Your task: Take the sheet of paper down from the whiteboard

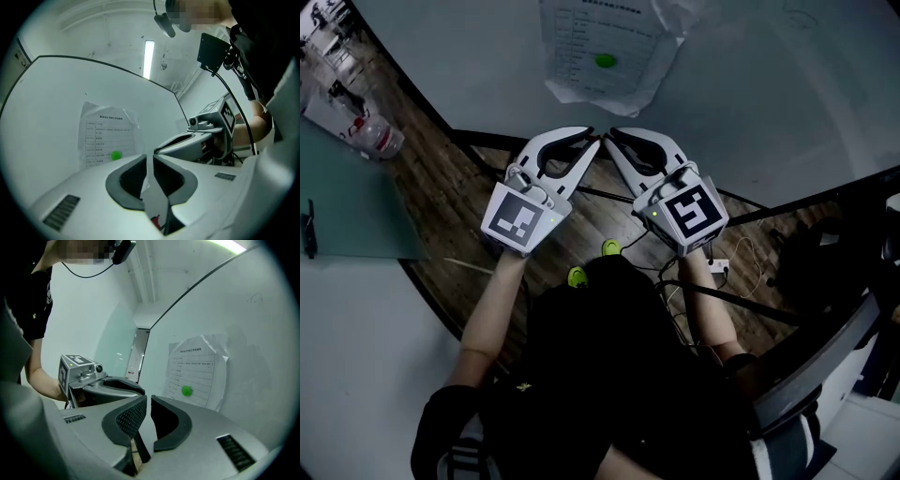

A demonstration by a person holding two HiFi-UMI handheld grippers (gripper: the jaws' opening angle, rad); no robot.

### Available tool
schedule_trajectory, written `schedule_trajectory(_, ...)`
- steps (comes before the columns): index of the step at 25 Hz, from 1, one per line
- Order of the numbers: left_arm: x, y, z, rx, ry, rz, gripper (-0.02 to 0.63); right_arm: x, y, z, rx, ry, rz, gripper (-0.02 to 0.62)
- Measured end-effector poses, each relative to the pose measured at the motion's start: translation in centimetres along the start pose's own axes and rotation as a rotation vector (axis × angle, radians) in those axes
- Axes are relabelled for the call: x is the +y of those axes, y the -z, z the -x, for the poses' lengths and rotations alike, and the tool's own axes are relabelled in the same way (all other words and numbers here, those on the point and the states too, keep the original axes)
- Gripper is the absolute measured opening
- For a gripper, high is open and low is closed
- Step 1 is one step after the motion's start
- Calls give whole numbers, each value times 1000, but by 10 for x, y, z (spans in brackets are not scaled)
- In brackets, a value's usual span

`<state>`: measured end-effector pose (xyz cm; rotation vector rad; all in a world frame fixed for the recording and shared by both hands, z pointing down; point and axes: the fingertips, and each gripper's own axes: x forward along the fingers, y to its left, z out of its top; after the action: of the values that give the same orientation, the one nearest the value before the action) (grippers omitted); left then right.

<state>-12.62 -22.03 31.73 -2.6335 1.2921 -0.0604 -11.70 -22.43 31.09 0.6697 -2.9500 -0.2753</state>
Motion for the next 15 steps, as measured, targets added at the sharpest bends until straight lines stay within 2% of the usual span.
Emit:
schedule_trajectory(9, 30, -3, -21, 10, -52, -47, 87, -28, -5, -15, 15, 6, 11, 52)
schedule_trajectory(15, 41, -3, -35, 9, -48, -58, 101, -43, -6, -21, 22, 18, 19, 65)
